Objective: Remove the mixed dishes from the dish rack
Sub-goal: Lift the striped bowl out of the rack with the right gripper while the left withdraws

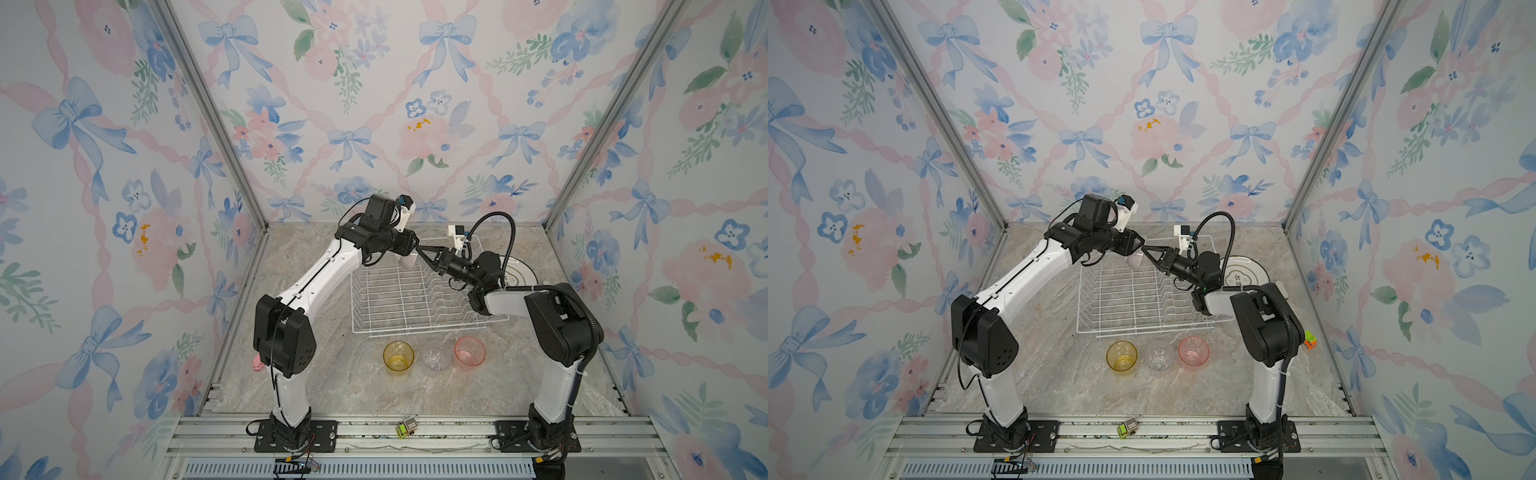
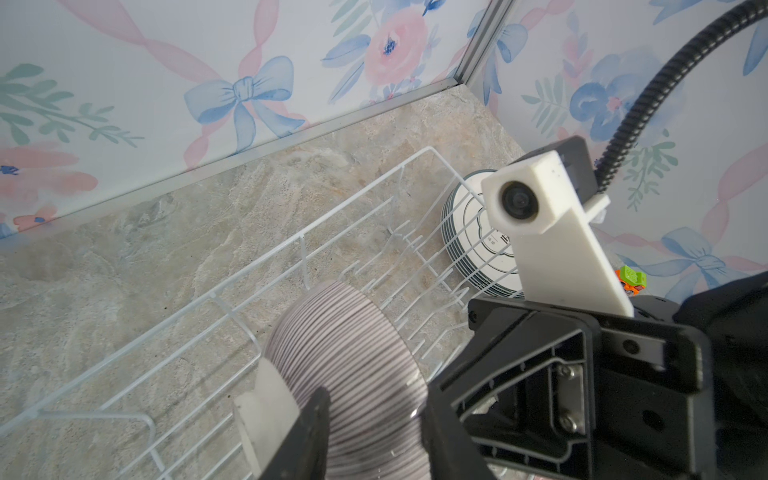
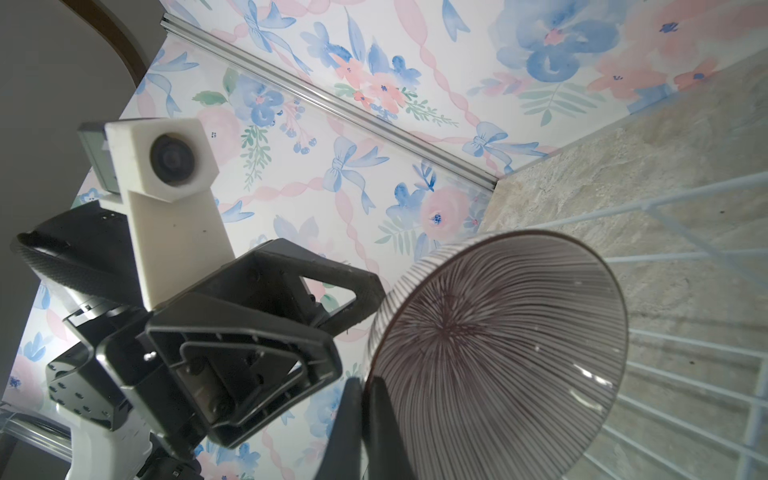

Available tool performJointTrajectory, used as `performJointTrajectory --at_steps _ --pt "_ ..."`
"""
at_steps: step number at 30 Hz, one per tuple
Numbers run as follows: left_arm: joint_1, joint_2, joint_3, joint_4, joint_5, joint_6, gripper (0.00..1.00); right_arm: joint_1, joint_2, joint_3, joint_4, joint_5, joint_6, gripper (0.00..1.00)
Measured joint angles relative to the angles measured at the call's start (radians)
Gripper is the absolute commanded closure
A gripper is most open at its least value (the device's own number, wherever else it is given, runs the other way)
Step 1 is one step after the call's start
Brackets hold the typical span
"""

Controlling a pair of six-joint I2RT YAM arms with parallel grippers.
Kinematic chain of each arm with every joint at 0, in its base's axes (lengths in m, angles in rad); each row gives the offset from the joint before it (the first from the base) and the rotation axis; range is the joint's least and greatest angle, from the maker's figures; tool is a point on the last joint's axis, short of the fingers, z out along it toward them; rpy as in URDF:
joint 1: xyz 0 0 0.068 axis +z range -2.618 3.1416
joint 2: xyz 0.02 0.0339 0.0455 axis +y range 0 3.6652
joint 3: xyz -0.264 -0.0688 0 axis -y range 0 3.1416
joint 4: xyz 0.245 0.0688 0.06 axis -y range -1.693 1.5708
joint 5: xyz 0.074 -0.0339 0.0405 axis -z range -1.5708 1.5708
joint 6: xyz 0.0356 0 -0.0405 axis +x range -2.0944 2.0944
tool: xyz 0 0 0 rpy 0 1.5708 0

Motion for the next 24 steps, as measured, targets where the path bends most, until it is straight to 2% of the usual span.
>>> performJointTrajectory --at_steps 5,10,14,18,24 --pt "0.008 -0.005 -0.005 0.000 -0.037 0.000 0.55 0.000 -0.041 0.000 -0.137 -0.011 -0.093 1.00" --pt "0.028 -0.080 -0.083 0.013 -0.093 0.000 0.56 0.008 -0.159 0.000 -0.387 -0.014 -0.273 1.00" --pt "0.045 -0.190 -0.175 0.051 -0.137 -0.002 0.56 0.045 -0.291 0.035 -0.728 0.027 -0.525 1.00" --pt "0.051 -0.308 -0.281 0.097 -0.200 -0.008 0.55 0.132 -0.380 0.154 -1.104 0.136 -0.814 1.00" --pt "0.076 -0.520 -0.497 0.152 -0.285 -0.043 0.50 0.273 -0.451 0.277 -1.476 0.307 -1.122 1.00"
